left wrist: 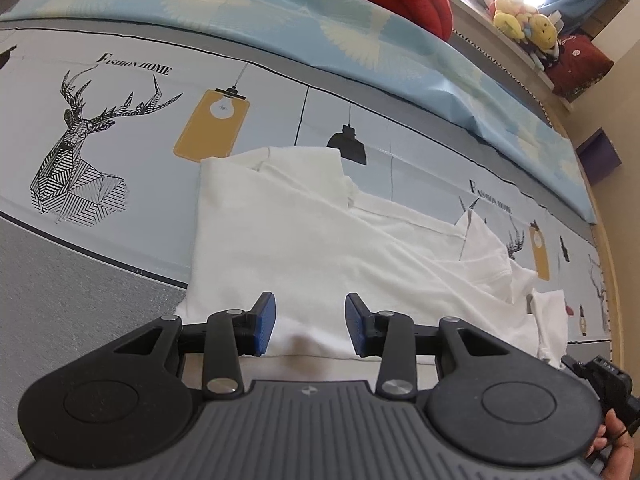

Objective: Fold small clothes

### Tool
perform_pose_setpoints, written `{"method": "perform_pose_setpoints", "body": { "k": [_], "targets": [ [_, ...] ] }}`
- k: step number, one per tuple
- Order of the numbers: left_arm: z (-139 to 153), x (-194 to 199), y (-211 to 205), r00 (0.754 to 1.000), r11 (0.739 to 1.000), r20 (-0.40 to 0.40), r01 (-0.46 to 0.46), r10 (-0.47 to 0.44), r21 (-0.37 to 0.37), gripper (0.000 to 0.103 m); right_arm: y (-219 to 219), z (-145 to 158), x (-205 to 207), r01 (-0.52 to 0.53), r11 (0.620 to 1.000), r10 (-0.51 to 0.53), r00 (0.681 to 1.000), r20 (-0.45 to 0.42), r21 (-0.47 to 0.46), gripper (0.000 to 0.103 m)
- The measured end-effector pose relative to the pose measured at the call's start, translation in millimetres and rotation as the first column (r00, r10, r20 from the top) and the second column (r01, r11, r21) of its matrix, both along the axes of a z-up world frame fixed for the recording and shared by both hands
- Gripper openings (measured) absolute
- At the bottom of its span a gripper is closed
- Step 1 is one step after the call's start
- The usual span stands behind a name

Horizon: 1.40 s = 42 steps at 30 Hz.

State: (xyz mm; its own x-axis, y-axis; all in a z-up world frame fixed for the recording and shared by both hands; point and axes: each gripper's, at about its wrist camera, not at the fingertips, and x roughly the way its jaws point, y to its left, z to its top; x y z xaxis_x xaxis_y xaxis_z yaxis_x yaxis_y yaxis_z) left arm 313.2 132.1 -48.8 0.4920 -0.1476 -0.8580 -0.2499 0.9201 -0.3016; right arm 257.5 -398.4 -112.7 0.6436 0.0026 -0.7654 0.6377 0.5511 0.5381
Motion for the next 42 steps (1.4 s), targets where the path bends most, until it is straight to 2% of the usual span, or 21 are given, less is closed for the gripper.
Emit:
{"method": "perform_pose_setpoints", "body": {
  "k": [2,7,10,12,14,16,19,20,21,22,23,24,26,27,28,30,31,35,39,40,42],
  "targets": [
    [-2,2,-1,1.0,1.0,-0.006,-0.004,0.004,0.008,0.043,-2,-12,9,-0.001,0.999,0.0,1.0,0.011,0.051,0.041],
    [-8,6,-11,1.0,1.0,-0.017,0.01,-0.009,0.023,0.043,5,-27,8,0.07,0.99,-0.063,0.996,-0.061,0.125,0.041],
    [-11,7,-16,1.0,0.999,-0.021,0.021,-0.02,0.028,0.043,6,-26,13,0.059,0.992,-0.054,0.997,-0.049,0.108,0.021],
    [-12,7,-18,0.999,0.999,-0.024,0.025,-0.024,0.03,0.043,6,-21,13,0.061,0.995,-0.059,0.998,-0.032,0.075,0.003],
    [-13,7,-19,0.999,0.999,-0.026,0.025,-0.024,0.03,0.043,6,-13,10,0.078,0.997,-0.077,0.997,-0.003,0.027,0.002],
    [-12,7,-19,0.999,0.999,-0.025,0.024,-0.024,0.029,0.043,14,6,11,0.064,0.995,-0.059,0.996,0.062,-0.082,0.002],
    [-12,6,-17,1.0,0.999,-0.022,0.023,-0.022,0.029,0.043,38,46,18,-0.003,0.965,0.062,0.975,0.214,-0.263,0.002],
    [-12,6,-16,1.0,0.999,-0.022,0.021,-0.02,0.031,0.043,51,62,20,-0.044,0.943,0.142,0.95,0.278,-0.331,0.002],
    [-11,5,-14,1.0,0.999,-0.022,0.017,-0.016,0.034,0.043,68,80,20,-0.109,0.907,0.262,0.903,0.34,-0.407,0.002],
    [-11,5,-13,1.0,0.999,-0.023,0.012,-0.012,0.036,0.043,89,95,19,-0.192,0.857,0.401,0.832,0.383,-0.479,0.002],
    [-11,5,-11,1.0,0.999,-0.023,0.009,-0.008,0.038,0.043,109,107,18,-0.28,0.802,0.529,0.743,0.41,-0.528,0.002],
    [-11,5,-9,1.0,0.999,-0.024,0.006,-0.005,0.04,0.043,132,116,17,-0.396,0.739,0.652,0.624,0.43,-0.546,0.002],
    [-11,5,-6,1.0,0.999,-0.027,-0.001,0.002,0.041,0.043,168,118,18,-0.595,0.631,0.774,0.436,0.459,-0.498,0.002],
    [-12,5,-4,1.0,0.999,-0.027,-0.004,0.005,0.04,0.043,187,116,18,-0.652,0.589,0.801,0.391,0.454,-0.478,0.008],
    [-12,5,-4,1.0,0.999,-0.028,-0.005,0.006,0.039,0.043,200,111,21,-0.691,0.568,0.812,0.383,0.44,-0.448,0.011],
    [-13,6,-4,1.0,0.999,-0.03,-0.004,0.005,0.035,0.043,210,99,30,-0.761,0.559,0.804,0.399,0.442,-0.33,0.018],
    [-14,7,-6,0.999,1.0,-0.032,-0.003,0.004,0.031,0.043,209,94,35,-0.77,0.576,0.785,0.426,0.45,-0.276,0.019],
    [-21,9,-14,0.999,1.0,-0.043,0.019,-0.02,-0.019,0.043,181,86,42,-0.691,0.701,0.688,0.589,0.424,-0.176,0.025],
    [-43,8,-27,0.993,0.984,-0.098,0.052,-0.069,-0.172,0.043,150,71,46,-0.549,0.82,0.572,0.768,0.289,-0.164,0.027],
    [-50,8,-32,0.989,0.976,-0.119,0.058,-0.084,-0.209,0.043,142,67,46,-0.515,0.844,0.537,0.801,0.264,-0.153,0.027],
    [-62,7,-41,0.983,0.974,-0.151,0.074,-0.108,-0.215,0.043,123,59,42,-0.451,0.884,0.468,0.85,0.241,-0.125,0.027]
  ]
}}
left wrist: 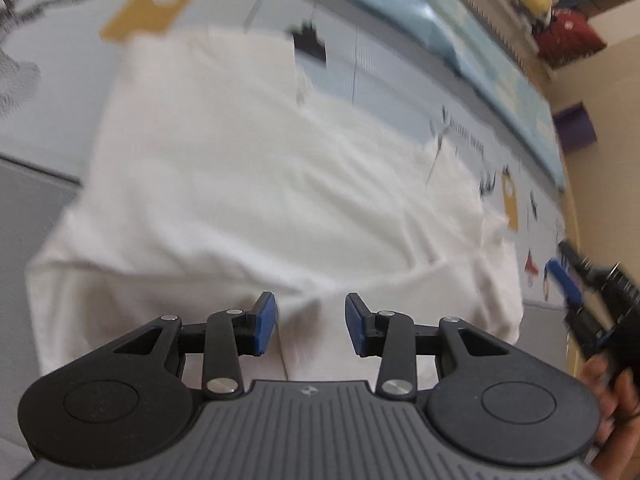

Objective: Fold small clothes

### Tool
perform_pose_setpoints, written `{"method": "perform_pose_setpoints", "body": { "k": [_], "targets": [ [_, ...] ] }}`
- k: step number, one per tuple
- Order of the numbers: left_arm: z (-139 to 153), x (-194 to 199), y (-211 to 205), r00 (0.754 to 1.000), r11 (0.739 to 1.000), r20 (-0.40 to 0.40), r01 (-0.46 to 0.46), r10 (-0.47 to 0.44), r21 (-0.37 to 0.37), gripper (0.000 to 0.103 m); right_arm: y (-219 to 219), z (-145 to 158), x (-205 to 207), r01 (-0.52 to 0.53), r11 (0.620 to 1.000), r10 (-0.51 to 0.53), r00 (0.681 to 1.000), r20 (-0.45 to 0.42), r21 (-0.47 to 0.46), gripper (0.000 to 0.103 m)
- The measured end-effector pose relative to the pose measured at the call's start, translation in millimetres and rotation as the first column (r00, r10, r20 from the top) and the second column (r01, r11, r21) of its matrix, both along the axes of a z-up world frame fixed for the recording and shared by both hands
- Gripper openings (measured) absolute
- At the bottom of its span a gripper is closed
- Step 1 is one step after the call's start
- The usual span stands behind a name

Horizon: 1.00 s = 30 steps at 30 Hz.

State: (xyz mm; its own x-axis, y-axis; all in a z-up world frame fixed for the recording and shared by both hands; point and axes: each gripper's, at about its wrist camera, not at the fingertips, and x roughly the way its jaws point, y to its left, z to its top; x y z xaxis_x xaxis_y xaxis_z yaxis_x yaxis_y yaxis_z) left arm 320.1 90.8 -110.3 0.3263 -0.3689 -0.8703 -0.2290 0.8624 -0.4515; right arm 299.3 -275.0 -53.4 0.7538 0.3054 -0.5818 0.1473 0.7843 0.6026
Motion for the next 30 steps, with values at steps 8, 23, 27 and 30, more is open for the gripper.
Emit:
{"method": "perform_pose_setpoints", "body": {
  "k": [8,23,27,30],
  "targets": [
    [-23,0,-41,0.991,0.978,-0.011,0.132,-0.132,0.161,0.003,-39,10,-1,0.219,0.974,-0.216,0.975,0.046,-0.061,0.027],
    [53,3,60,0.942,0.816,0.266,-0.315,0.206,0.485,0.023,-63,-4,-1,0.292,0.949,-0.299,0.954,-0.04,-0.117,0.028],
    [45,10,56,0.956,0.866,0.225,-0.268,0.187,0.422,0.032,-46,-19,11,0.201,0.968,-0.222,0.964,-0.144,-0.147,0.028],
    [34,13,63,0.958,0.902,0.183,-0.271,0.22,0.336,0.032,-39,-32,14,0.169,0.975,-0.199,0.954,-0.224,-0.146,0.028]
  ]
}}
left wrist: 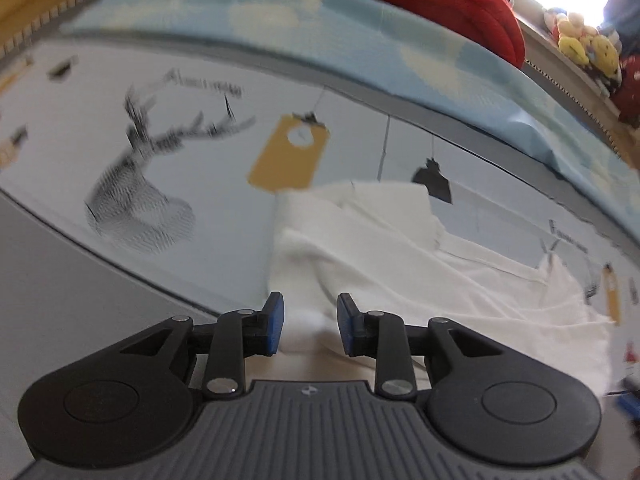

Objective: Fold small clothes

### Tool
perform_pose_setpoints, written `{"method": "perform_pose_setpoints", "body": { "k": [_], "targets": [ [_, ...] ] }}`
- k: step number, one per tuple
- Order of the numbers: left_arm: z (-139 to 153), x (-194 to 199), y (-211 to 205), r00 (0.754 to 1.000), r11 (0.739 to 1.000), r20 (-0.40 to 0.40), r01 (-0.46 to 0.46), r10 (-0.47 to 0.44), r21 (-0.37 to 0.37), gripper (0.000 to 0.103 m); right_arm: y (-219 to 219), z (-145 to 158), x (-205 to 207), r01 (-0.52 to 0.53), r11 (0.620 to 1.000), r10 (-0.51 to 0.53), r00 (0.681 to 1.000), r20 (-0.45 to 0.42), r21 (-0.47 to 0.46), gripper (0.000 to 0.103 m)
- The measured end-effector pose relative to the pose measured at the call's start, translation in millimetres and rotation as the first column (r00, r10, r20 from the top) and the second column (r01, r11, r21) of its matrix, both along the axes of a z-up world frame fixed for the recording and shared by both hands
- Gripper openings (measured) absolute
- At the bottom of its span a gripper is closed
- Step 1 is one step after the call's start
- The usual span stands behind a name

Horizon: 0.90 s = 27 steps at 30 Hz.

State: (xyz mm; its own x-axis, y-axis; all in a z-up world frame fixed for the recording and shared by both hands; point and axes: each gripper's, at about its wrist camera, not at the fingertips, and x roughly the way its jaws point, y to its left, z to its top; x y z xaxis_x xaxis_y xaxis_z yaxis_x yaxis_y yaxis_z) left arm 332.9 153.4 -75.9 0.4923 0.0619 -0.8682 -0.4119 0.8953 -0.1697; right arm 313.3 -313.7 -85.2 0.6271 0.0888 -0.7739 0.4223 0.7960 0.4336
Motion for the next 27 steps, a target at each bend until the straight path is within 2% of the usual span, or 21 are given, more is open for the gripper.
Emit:
{"method": "perform_pose_setpoints", "body": {
  "k": [5,9,12,15,17,19,20,22,23,24,27],
  "targets": [
    [-3,-4,13,0.999,0.996,-0.011,-0.043,0.042,-0.073,0.032,-5,-18,-7,0.076,0.993,-0.069,0.994,-0.087,0.086,0.028],
    [-11,-4,25,0.996,0.99,-0.039,-0.09,0.086,-0.106,0.032,-2,-27,-6,0.068,0.988,-0.052,0.992,-0.112,0.139,0.026],
    [-18,-3,28,0.994,0.988,-0.055,-0.096,0.089,-0.123,0.032,1,-28,-5,0.062,0.989,-0.046,0.991,-0.122,0.136,0.02],
    [-24,-1,24,0.996,0.987,-0.063,-0.074,0.066,-0.143,0.032,-1,-32,-4,0.074,0.986,-0.053,0.989,-0.14,0.148,0.019],
    [-26,2,20,0.996,0.99,-0.07,-0.06,0.051,-0.129,0.032,-3,-34,-5,0.085,0.986,-0.063,0.986,-0.154,0.144,0.019],
    [-27,5,15,0.997,0.993,-0.069,-0.04,0.032,-0.11,0.027,-3,-36,-4,0.083,0.986,-0.059,0.985,-0.161,0.144,0.019],
    [-25,6,13,0.998,0.996,-0.064,-0.021,0.016,-0.09,0.017,-3,-37,-4,0.079,0.987,-0.056,0.985,-0.161,0.143,0.019],
    [-19,8,7,0.999,0.998,-0.035,0.018,-0.02,-0.066,0.005,-3,-38,-3,0.071,0.987,-0.048,0.986,-0.159,0.142,0.011],
    [-11,7,5,0.999,0.998,-0.003,0.034,-0.034,-0.055,0.003,-3,-38,-3,0.07,0.987,-0.048,0.987,-0.155,0.141,0.004],
    [-2,6,3,0.998,0.998,0.038,0.049,-0.048,-0.04,0.003,-5,-37,-4,0.09,0.985,-0.07,0.988,-0.138,0.145,0.001],
    [30,0,2,0.982,0.997,0.173,0.081,-0.079,-0.002,0.003,-25,-17,-19,0.215,0.955,-0.224,0.974,0.021,0.202,0.0]
  ]
}}
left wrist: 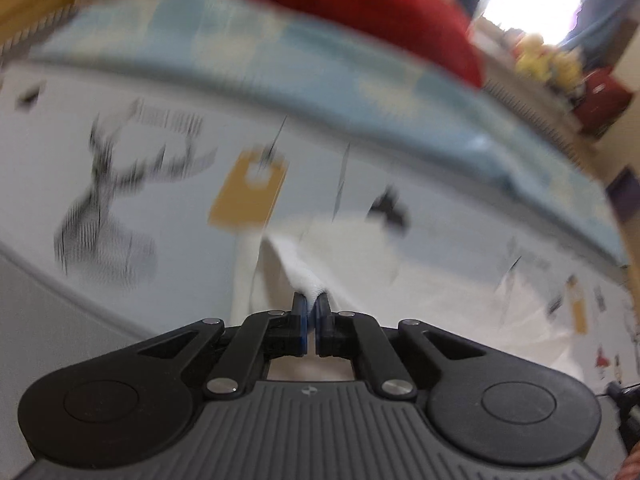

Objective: Fold small clothes

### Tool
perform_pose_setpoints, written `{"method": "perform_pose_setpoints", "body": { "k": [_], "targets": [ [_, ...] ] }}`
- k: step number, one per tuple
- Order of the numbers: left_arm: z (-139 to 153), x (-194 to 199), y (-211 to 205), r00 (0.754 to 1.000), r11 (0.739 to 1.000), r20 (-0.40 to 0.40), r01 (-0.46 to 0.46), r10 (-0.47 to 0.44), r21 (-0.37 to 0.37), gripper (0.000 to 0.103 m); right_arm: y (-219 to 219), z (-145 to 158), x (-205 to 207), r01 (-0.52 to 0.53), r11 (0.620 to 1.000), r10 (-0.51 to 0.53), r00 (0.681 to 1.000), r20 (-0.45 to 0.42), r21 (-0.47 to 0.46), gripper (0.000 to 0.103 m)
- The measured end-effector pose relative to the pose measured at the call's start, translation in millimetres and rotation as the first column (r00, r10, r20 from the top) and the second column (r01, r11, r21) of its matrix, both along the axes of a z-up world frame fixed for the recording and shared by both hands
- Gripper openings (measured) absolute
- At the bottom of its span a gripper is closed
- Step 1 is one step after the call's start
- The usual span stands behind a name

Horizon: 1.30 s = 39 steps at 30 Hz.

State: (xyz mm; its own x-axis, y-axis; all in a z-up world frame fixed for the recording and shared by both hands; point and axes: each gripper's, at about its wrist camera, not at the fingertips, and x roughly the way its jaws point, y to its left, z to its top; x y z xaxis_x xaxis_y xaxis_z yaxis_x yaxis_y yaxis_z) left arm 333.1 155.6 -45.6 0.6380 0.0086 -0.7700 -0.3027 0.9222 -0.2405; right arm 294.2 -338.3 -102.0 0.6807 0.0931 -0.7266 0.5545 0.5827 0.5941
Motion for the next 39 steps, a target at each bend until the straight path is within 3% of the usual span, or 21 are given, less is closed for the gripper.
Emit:
{"method": "perform_pose_setpoints", "body": {
  "k": [2,4,6,8,12,18,23,31,32,33,35,37,39],
  "targets": [
    [11,-2,3,0.999,1.0,0.039,0.011,-0.01,-0.016,0.003,-9,24,-10,0.083,0.994,-0.073,0.987,0.147,-0.064,0.0],
    [3,1,7,1.0,0.999,-0.021,0.016,-0.016,-0.031,0.003,-11,36,-13,0.102,0.986,-0.077,0.981,0.178,-0.135,0.0],
    [-17,4,12,0.99,1.0,-0.142,-0.004,0.0,-0.023,0.003,-9,31,-7,0.048,0.987,-0.031,0.993,0.112,-0.154,0.0],
    [-28,3,20,0.98,0.998,-0.198,-0.039,0.029,-0.044,0.004,-5,16,-1,-0.008,0.995,0.011,1.0,0.023,-0.098,0.003],
    [-21,1,20,0.984,0.999,-0.176,-0.022,0.015,-0.036,0.004,14,-4,8,-0.109,0.994,0.108,0.991,-0.08,-0.014,0.005],
    [-24,5,12,0.98,0.999,-0.194,0.026,-0.033,-0.04,0.005,25,-24,17,-0.144,0.988,0.152,0.979,-0.138,0.063,0.008],
    [-27,6,10,0.977,0.999,-0.207,0.044,-0.047,-0.02,0.017,27,-27,18,-0.139,0.988,0.148,0.973,-0.178,0.06,0.011],
    [-34,6,15,0.974,0.999,-0.224,0.038,-0.038,-0.007,0.014,32,-28,24,-0.179,0.984,0.178,0.968,-0.175,0.013,0.015],
    [-31,6,14,0.977,0.999,-0.208,0.039,-0.039,-0.005,0.005,32,-29,24,-0.179,0.984,0.18,0.969,-0.169,0.023,0.014],
    [-26,5,14,0.982,0.999,-0.182,0.041,-0.041,-0.006,0.004,32,-28,23,-0.176,0.984,0.178,0.971,-0.158,0.029,0.004],
    [-8,1,13,0.995,0.999,-0.086,0.042,-0.044,-0.024,0.004,32,-17,21,-0.168,0.985,0.17,0.98,-0.102,0.026,0.002],
    [10,-4,14,0.998,0.996,0.011,0.062,-0.061,-0.058,0.004,25,3,8,-0.096,0.994,0.094,0.995,0.044,0.052,0.0],
    [16,-4,11,0.996,0.996,0.026,0.084,-0.083,-0.042,0.004,18,19,-9,0.004,0.998,-0.013,0.984,0.178,0.055,0.0]
  ]
}}
